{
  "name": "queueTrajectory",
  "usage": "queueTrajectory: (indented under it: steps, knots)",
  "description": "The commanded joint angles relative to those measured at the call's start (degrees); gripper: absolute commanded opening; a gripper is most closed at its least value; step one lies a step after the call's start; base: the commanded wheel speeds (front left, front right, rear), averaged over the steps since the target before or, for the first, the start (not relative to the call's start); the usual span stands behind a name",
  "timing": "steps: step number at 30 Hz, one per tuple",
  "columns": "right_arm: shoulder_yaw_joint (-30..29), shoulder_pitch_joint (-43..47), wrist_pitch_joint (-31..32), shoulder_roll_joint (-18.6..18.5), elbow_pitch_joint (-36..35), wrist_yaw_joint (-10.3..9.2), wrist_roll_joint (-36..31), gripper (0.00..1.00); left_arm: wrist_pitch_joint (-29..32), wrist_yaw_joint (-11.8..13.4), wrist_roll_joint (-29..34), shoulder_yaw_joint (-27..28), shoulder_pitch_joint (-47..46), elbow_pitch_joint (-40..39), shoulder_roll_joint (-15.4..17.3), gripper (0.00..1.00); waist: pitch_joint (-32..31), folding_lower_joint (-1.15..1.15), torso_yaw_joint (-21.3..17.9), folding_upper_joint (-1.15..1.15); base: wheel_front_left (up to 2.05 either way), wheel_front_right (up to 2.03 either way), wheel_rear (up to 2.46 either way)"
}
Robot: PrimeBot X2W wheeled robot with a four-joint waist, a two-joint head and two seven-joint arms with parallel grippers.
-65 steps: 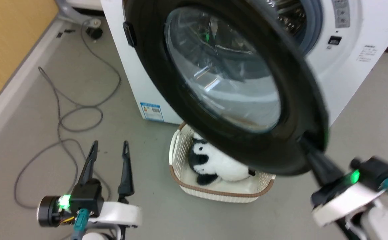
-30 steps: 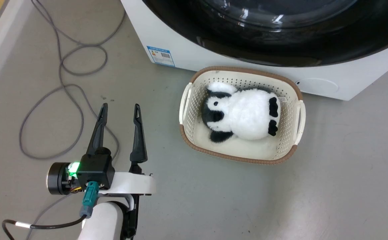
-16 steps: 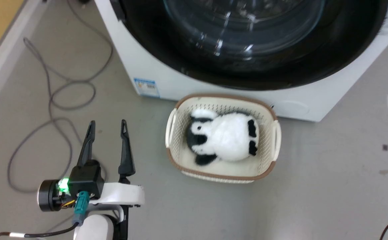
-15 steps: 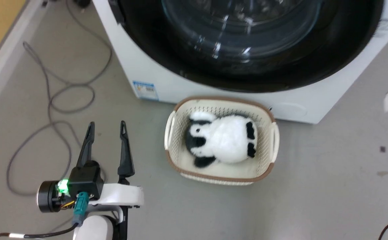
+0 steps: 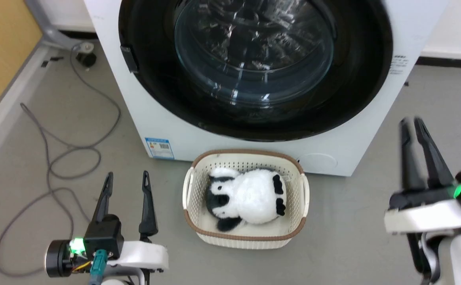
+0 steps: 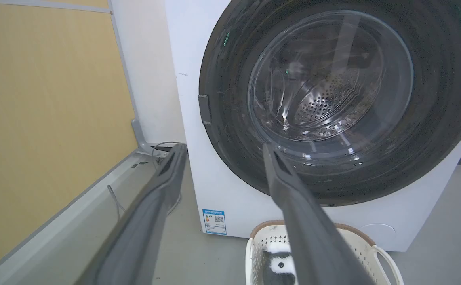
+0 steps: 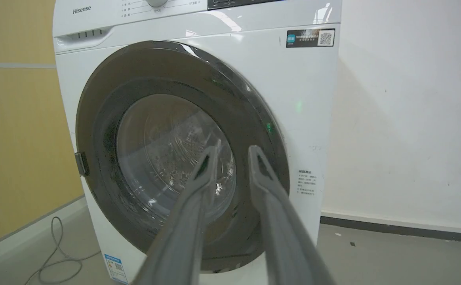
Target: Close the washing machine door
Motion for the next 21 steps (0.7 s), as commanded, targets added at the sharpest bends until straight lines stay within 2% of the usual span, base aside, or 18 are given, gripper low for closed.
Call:
queueTrajectory:
  steps: [1, 12, 18, 19, 21]
  knots:
    - [0.1, 1.9, -0.2, 0.4, 0.1, -0.04, 0.4, 1.0, -0.2, -0.3, 0.5, 0.0, 1.1, 0.1, 0.4, 1.0, -0.9, 0.0, -0.4, 0.0, 0.0, 0.0, 0.0]
    - [0.0, 12.2, -0.2, 0.7, -2.7, -0.04, 1.1, 1.0, -0.2, -1.0, 0.5, 0.0, 3.5, 0.2, 0.8, 1.0, -3.2, 0.0, -0.6, 0.0, 0.0, 0.0, 0.0]
    - [0.6, 14.6, -0.2, 0.8, -3.7, -0.04, 1.7, 1.0, -0.2, -1.6, -0.1, 0.3, 4.0, -0.2, 0.8, 1.0, -3.3, 0.0, -0.8, 0.0, 0.0, 0.0, 0.0]
    - [0.6, 14.0, 0.0, 0.5, -3.2, 0.0, 1.6, 0.0, 0.0, -1.5, -0.1, 0.2, 3.2, -0.1, 0.5, 0.0, -3.3, 0.0, -0.8, 0.0, 0.0, 0.0, 0.0]
    - [0.6, 14.0, 0.1, 0.5, -3.2, 0.0, 1.6, 0.0, 0.1, -1.5, -0.1, 0.1, 3.2, -0.1, 0.4, 0.0, -3.3, 0.0, -0.8, 0.0, 0.0, 0.0, 0.0]
